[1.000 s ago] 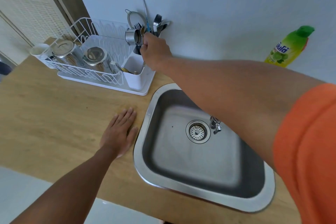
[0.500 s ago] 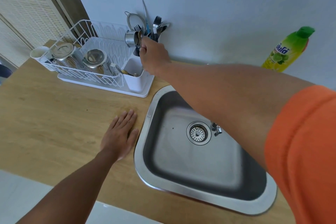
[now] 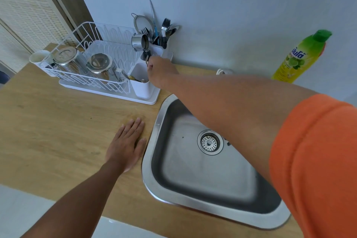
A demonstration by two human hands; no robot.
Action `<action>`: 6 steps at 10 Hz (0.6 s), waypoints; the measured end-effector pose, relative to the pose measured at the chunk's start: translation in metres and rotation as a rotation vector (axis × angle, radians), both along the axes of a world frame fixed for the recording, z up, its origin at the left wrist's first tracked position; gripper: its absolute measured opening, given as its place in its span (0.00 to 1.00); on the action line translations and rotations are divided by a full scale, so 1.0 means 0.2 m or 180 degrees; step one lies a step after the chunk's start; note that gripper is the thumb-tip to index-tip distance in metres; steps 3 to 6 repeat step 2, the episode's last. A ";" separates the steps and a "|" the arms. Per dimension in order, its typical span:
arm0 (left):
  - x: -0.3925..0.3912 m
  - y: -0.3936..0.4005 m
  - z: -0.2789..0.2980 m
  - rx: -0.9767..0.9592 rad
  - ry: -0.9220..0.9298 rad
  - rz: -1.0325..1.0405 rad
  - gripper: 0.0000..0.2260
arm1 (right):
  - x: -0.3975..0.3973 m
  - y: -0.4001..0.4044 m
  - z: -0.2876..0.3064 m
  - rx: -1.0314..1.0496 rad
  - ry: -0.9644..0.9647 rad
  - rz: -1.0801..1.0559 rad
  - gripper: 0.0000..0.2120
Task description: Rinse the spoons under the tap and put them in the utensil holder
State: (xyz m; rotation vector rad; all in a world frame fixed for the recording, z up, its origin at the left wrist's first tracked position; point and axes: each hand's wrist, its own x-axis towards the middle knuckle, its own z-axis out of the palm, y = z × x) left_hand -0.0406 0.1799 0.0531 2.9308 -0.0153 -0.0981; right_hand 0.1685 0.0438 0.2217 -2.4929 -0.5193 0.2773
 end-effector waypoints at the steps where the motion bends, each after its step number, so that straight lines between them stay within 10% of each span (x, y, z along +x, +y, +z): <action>1: 0.01 0.00 -0.01 -0.0066 -0.0077 0.0001 0.30 | -0.01 -0.04 -0.03 -0.0223 0.0021 0.0010 0.12; 6: 0.00 0.00 0.00 -0.0082 -0.0074 0.0011 0.31 | -0.06 -0.09 -0.09 -0.0262 0.0134 -0.0171 0.14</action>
